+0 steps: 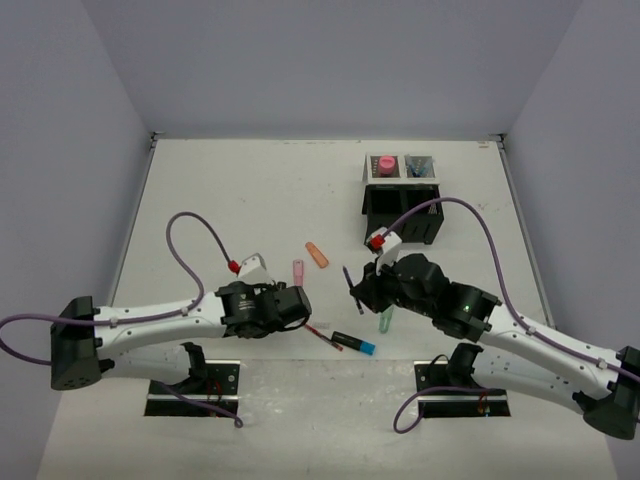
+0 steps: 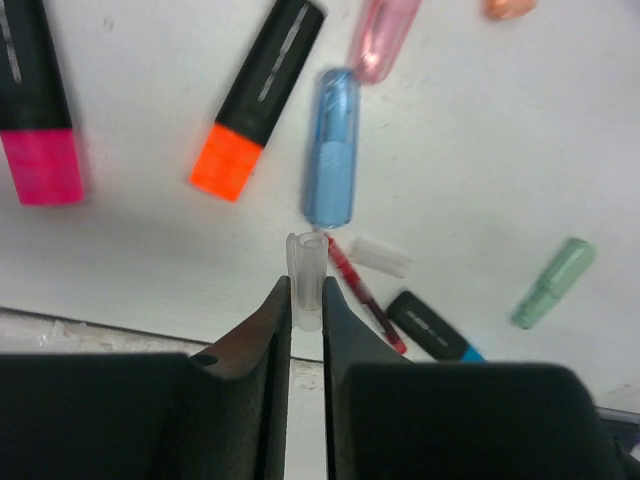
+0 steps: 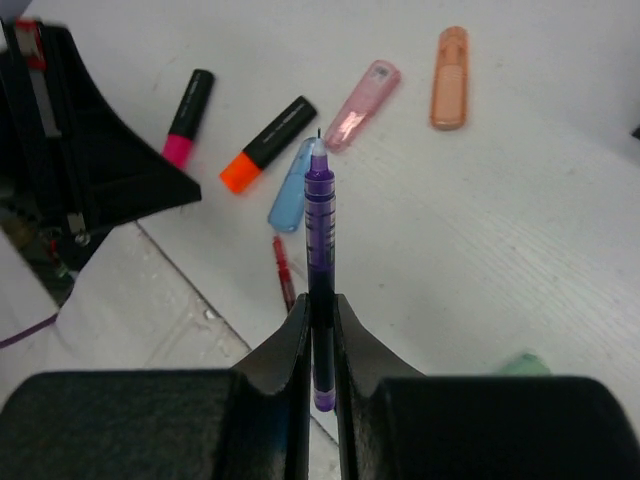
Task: Sort the stationery into containers
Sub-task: Close the pen cap on the pen.
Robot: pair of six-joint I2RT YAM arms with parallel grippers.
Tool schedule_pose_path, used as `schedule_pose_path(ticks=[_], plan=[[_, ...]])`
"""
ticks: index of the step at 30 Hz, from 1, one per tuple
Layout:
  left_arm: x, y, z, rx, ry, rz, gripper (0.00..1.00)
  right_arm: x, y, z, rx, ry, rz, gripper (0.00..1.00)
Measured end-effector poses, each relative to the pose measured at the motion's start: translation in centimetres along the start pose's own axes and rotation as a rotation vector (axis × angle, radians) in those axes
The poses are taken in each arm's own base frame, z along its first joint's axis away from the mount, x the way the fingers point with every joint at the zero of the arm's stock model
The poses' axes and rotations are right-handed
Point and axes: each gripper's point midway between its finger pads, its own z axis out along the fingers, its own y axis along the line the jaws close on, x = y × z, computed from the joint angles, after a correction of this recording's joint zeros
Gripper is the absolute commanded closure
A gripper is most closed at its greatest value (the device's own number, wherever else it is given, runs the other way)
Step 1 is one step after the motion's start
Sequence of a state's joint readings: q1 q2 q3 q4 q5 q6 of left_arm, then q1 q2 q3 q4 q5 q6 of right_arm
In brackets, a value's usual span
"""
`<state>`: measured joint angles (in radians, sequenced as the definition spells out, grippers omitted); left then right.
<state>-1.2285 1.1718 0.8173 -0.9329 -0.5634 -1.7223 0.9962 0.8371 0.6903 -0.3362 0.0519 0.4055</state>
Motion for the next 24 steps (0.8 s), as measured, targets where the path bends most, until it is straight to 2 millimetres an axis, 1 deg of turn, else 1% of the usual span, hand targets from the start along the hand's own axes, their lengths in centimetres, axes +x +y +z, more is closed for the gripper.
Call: schedule_pose_path(ticks=[2,6,10,12,15,18,21,24], plan=[[-2.3,-1.6,-1.7,0.081,-0.06,0.0,1.0,0.0,2.0,0.6,-0.118,-0.025,0.015,1.0],[-7.1,-4.9,-5.8,0.251,-0.198,0.044,1.0,0.7,4.9,2.1,-0.292,-0.029,0.073,1.0],[-11.0,-7.4,-9.3,0.373,-0.334,0.12,1.0,-0.1,7.0,3.3,-0.397,-0.071,0.125,1.0],[-12.4,-8.4,-10.9,0.422,-0.388,0.16,1.0,-1.0,7.9,3.5,-0.428,-0.103,0.134,1.0],[-13.9,-9.6,-12.7,0.482,-0.449,0.203,1.0,-2.1,9.6,3.3,-0.476,-0.139,0.126,1.0],[-14.9,-10.3,-14.1,0.535,-0.497,0.243,1.0,-3.8,11.1,3.3,-0.502,-0.173,0.116,1.0],[-15.6,-10.9,-15.3,0.584,-0.526,0.266,1.0,-5.3,11.5,3.4,-0.496,-0.218,0.116,1.0],[-15.8,-11.4,-16.2,0.626,-0.539,0.289,1.0,-5.6,11.2,3.6,-0.477,-0.234,0.118,1.0]])
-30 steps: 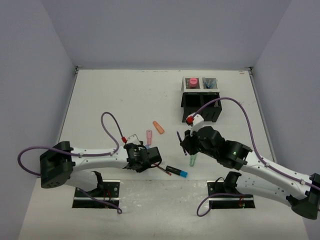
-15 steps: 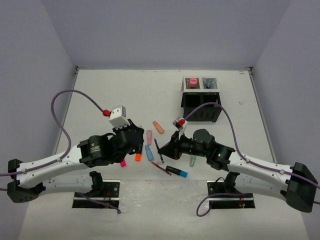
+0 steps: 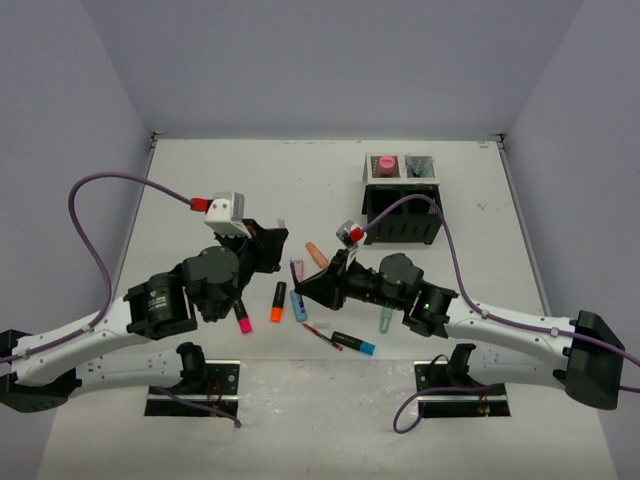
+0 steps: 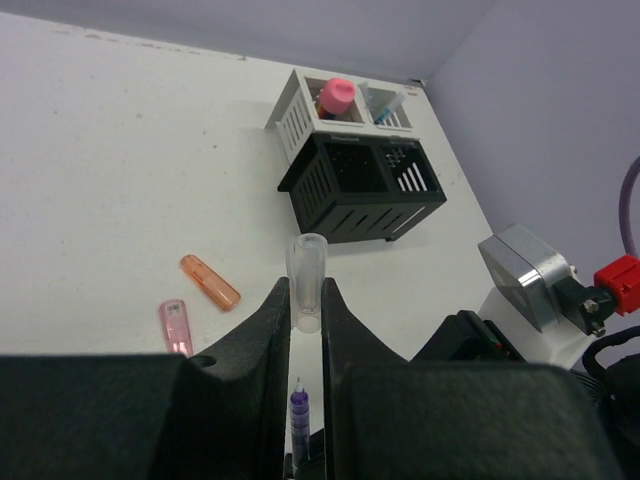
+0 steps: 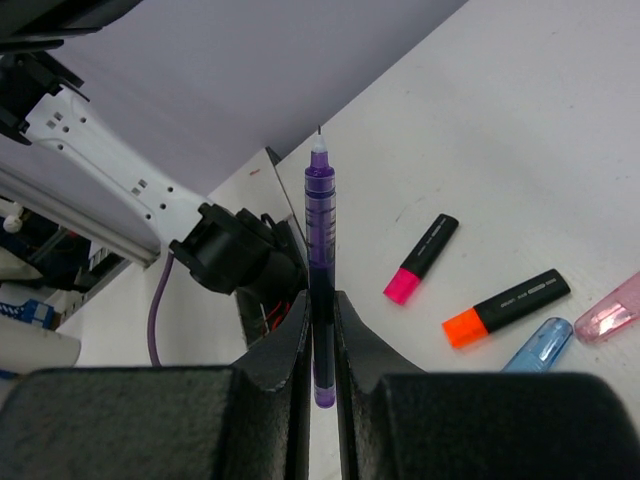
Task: Sort the stationery into containers
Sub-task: Close the pen cap on the pen.
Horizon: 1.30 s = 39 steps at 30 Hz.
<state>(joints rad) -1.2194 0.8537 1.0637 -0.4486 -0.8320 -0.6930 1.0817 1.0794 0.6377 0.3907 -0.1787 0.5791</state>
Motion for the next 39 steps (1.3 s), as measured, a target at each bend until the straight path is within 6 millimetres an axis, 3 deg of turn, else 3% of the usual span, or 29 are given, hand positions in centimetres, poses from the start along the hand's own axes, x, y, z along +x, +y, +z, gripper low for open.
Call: schedule_pose_path(ticks=[10,22,39], plan=[[0.1,-2.1,-0.3,0.123,0.022,0.045,1.0,-1.7,-0.4,0.0,0.045,-0.055,-0.025,1.0],[1.0,-2.7,-0.3,0.174,0.045,0.077,1.0,-4.0,1.1,-1.4,0.017,-0.129,-0.035,1.0],[0.5,-3.6,-0.5,0.217,0.03,0.075,1.0,-4.1,1.2,-1.6,0.014,-0.13,-0.034,1.0]])
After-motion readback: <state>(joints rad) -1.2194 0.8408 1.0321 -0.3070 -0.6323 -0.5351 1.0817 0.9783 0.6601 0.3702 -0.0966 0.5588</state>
